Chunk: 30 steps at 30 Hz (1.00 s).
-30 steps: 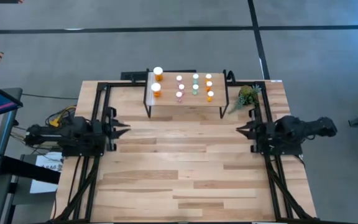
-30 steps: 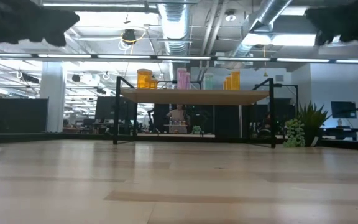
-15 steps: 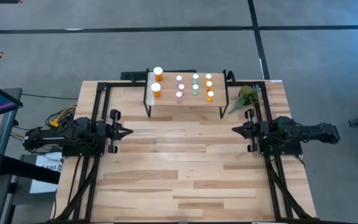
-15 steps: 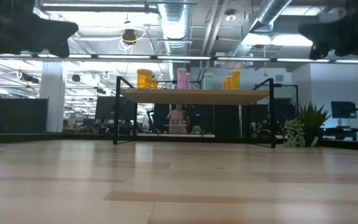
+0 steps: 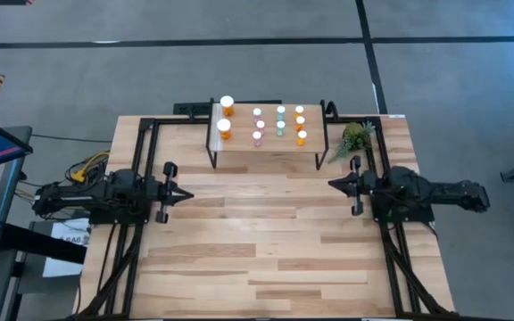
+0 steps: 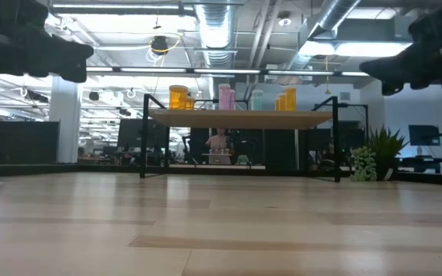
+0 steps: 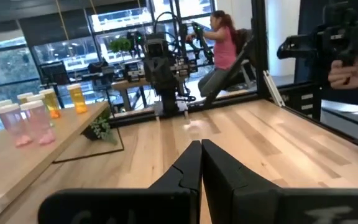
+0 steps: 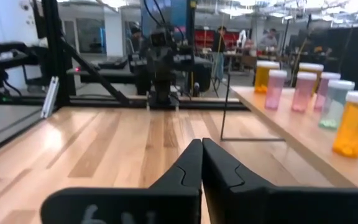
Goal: Pick and place medicine bottles onto shelf by color
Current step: Return to Home Position
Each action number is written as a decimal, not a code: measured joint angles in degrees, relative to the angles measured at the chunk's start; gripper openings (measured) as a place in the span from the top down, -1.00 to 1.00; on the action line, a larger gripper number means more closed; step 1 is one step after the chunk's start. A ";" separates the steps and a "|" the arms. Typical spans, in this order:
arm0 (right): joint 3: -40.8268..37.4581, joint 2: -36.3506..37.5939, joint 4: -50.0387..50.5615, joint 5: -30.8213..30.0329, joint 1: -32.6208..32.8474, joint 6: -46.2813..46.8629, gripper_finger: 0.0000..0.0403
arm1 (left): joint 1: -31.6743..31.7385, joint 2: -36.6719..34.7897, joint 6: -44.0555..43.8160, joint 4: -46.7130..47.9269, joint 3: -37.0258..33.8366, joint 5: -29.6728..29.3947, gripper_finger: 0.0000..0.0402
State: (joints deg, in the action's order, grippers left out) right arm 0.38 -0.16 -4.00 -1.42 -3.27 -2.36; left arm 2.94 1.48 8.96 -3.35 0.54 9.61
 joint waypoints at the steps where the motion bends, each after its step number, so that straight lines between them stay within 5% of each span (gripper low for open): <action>1: 0.00 0.02 0.62 -0.01 -0.22 -0.02 0.88 | 0.00 0.11 -0.02 -0.09 0.00 -0.02 1.00; 13: -0.04 0.02 1.94 -0.01 -0.32 -0.05 0.83 | 0.00 0.13 1.11 1.31 -0.11 -11.93 1.00; 30: -0.07 0.02 1.89 -0.01 -0.30 -0.18 0.83 | 0.00 0.11 0.41 1.30 -0.15 -11.96 1.00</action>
State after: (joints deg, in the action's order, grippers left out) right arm 0.32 -0.14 -2.11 -1.43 -3.57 -2.55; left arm 2.94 1.58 9.37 -2.04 0.38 -2.35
